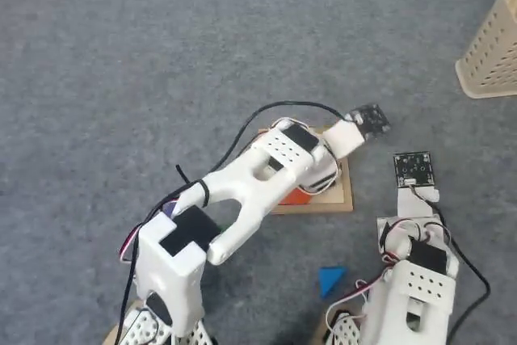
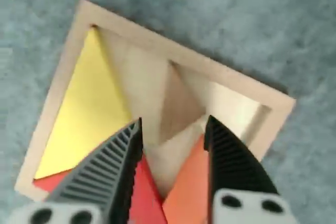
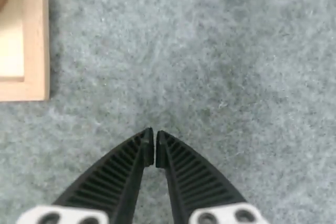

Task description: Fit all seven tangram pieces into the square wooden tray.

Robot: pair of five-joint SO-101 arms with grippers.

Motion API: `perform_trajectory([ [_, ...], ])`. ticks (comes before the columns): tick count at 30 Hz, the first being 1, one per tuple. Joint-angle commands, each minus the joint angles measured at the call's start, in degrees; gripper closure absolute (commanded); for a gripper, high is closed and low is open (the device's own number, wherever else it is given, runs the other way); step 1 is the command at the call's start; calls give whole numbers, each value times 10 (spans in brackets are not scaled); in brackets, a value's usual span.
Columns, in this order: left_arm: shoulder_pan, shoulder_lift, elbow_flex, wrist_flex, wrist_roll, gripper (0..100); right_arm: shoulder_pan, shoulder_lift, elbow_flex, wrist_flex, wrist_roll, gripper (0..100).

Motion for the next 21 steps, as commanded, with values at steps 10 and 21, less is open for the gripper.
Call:
perform_trajectory([
  [10, 0, 21, -34, -28, -11, 804, 4, -12, -6, 7, 7, 964],
  [21, 3, 119, -164, 89, -14, 808, 4, -12, -6, 7, 7, 964],
])
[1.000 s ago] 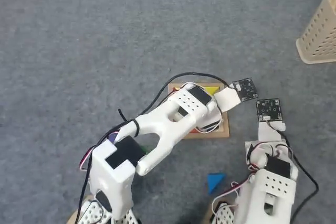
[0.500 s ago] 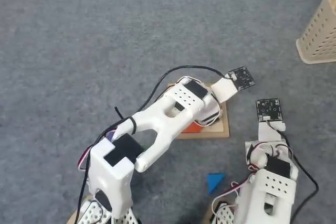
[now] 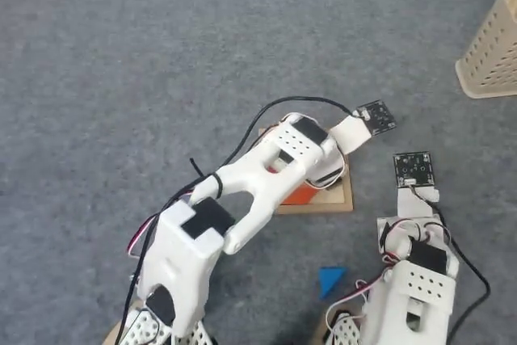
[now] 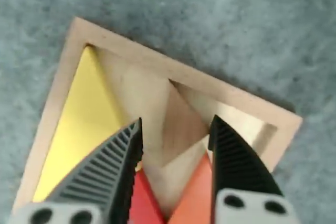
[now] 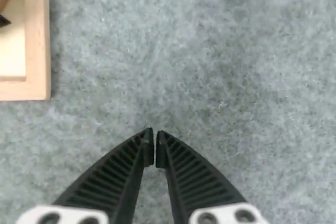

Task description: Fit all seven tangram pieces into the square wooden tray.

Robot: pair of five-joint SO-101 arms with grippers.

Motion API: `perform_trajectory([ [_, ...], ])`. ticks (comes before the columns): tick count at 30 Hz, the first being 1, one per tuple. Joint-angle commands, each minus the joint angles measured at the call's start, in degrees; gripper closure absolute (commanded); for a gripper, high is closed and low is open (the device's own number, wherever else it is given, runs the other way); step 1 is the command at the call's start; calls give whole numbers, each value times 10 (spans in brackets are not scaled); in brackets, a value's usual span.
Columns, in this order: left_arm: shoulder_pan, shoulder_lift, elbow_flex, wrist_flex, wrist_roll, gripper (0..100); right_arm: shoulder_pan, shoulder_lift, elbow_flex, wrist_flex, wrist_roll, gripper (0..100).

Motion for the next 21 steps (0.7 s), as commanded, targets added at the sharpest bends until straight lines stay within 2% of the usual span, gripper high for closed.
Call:
perform_trajectory([
  [1, 1, 29, -62, 55, -10, 808, 4, -12, -6, 7, 7, 964],
  [6, -1, 56, -102, 96, -28, 836, 4, -12, -6, 7, 7, 964],
  [10, 1, 58, -102, 97, -28, 908, 4, -12, -6, 7, 7, 964],
  [16, -3, 56, -103, 98, -28, 943, 4, -12, -6, 7, 7, 964],
  [21, -3, -9, -101, 127, -28, 972, 4, -12, -6, 7, 7, 964],
])
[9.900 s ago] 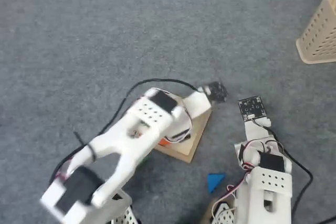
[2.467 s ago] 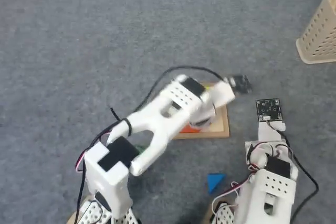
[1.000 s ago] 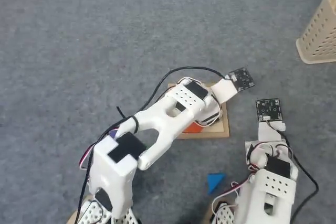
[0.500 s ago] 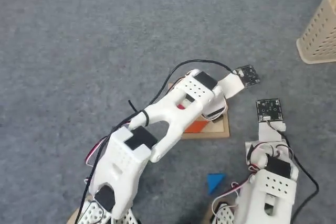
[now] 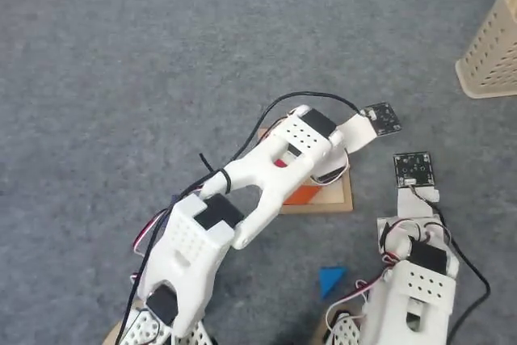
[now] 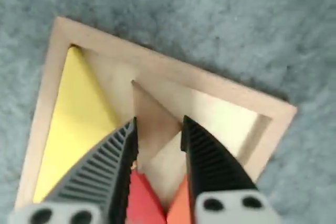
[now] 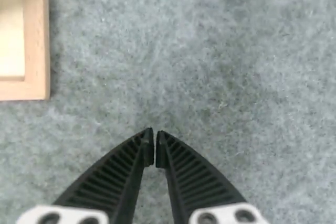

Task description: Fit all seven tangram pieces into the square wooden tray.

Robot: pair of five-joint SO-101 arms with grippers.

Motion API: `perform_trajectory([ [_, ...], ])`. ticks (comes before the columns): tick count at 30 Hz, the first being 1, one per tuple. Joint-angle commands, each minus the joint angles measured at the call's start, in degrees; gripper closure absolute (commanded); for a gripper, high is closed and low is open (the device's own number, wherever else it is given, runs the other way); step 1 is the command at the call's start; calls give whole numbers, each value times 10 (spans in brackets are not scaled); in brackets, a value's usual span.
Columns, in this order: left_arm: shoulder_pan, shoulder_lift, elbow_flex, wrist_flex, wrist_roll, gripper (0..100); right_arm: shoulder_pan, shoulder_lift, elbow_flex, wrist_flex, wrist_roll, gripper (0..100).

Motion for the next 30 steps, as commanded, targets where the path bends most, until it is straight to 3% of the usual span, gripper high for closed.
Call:
perform_trajectory([
  [1, -6, -77, -3, 40, -4, 974, 4, -12, -6, 7, 7, 964],
  [16, -104, -193, 73, 42, -16, 974, 5, -14, -5, 7, 7, 964],
  [20, -120, -193, 75, 22, 60, 970, 5, -16, -5, 8, 7, 963],
  [25, -246, -215, 74, 57, 164, 969, 5, -11, -32, 15, 7, 921],
  [30, -440, -231, 80, 108, 142, 921, -51, -8, -138, 101, 12, 910],
])
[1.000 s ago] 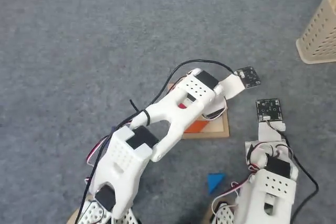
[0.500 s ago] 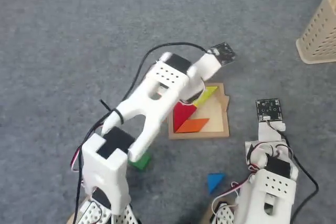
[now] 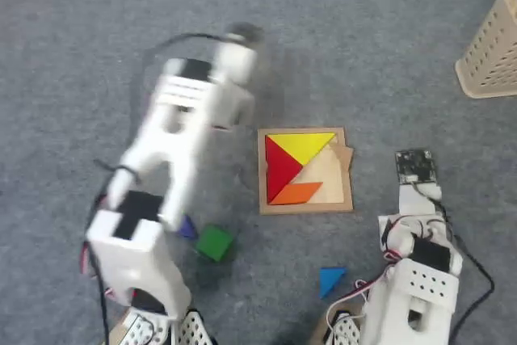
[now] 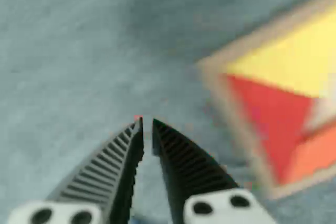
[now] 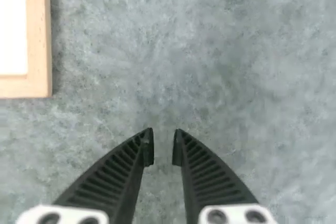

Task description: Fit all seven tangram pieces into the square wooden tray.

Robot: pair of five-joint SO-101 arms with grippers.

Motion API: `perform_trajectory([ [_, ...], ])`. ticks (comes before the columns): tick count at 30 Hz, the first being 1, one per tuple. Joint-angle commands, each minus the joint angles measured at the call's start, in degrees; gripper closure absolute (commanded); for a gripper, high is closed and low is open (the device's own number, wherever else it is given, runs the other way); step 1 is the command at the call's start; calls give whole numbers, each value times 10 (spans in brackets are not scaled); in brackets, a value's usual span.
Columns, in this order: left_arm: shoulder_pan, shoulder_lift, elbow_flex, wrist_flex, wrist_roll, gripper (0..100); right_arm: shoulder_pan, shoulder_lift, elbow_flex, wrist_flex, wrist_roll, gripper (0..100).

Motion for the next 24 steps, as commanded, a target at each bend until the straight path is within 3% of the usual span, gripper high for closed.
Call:
perform_trajectory([
  [1, -189, -49, 15, 23, -10, 904, -66, 0, -119, 73, 9, 908],
  [5, -316, -50, 80, -16, -61, 879, -148, 92, -249, 124, -10, 907],
  [10, -406, -50, 187, -100, -88, 877, -211, 316, -440, 130, -51, 906],
  [19, -434, -53, 302, -125, -85, 877, -255, 689, -739, 129, -60, 809],
  [24, -436, -161, 416, -218, -84, 880, -240, 809, -838, 125, -96, 923],
])
